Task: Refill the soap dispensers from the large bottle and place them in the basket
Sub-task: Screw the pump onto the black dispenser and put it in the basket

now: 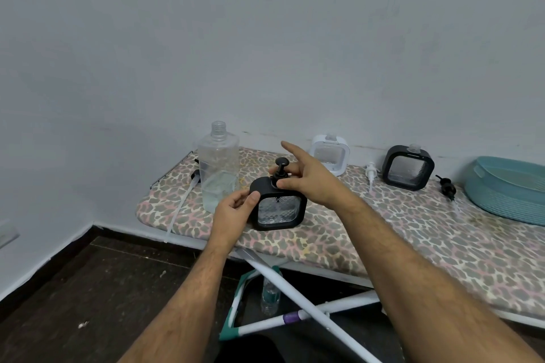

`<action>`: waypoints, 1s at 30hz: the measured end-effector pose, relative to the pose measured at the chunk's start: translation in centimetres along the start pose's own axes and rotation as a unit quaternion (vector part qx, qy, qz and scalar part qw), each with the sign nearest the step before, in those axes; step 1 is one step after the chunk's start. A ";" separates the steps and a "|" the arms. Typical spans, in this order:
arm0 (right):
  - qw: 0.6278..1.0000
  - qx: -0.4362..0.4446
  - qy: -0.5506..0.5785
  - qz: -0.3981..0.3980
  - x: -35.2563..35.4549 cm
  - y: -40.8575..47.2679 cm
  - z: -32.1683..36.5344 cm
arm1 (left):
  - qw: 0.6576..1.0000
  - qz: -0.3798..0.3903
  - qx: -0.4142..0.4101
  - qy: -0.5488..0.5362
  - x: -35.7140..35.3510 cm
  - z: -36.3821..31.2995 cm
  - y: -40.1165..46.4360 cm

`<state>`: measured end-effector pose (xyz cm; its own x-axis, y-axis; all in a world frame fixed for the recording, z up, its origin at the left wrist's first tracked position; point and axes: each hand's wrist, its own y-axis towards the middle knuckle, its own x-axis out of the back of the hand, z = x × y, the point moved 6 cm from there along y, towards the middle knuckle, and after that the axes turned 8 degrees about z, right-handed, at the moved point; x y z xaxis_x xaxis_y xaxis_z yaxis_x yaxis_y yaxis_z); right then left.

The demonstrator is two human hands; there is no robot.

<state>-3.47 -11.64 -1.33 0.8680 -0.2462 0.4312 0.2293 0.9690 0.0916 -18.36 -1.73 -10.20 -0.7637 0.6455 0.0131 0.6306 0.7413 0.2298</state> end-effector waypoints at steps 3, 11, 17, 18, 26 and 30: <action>1.000 -0.004 0.007 0.020 0.1 0.2 0.3 | 1.000 0.001 0.004 -0.001 0.0 0.1 0.1; 0.999 0.015 0.011 -0.051 -0.3 -0.3 -0.3 | 1.000 0.011 0.001 -0.002 0.0 0.1 -0.1; 0.992 0.014 -0.026 -0.122 -0.9 -0.9 0.0 | 1.000 0.000 0.007 0.003 0.0 0.1 -0.2; 0.990 0.013 -0.034 -0.135 -1.0 -1.0 0.0 | 1.000 -0.001 0.009 0.006 0.0 0.0 -0.2; 0.988 -0.006 -0.055 -0.142 -1.1 -1.1 -0.1 | 0.999 0.000 0.034 0.003 0.1 -0.3 -0.5; 0.995 -0.005 -0.033 -0.090 -0.8 -1.2 0.3 | 0.999 0.010 0.041 0.005 0.0 -0.8 -0.8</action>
<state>-4.55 -12.61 -1.47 0.7826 -0.4129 0.4660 0.3821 0.9094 0.1641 -18.99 -2.46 -9.62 -0.7512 0.6596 0.0260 0.6553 0.7405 0.1489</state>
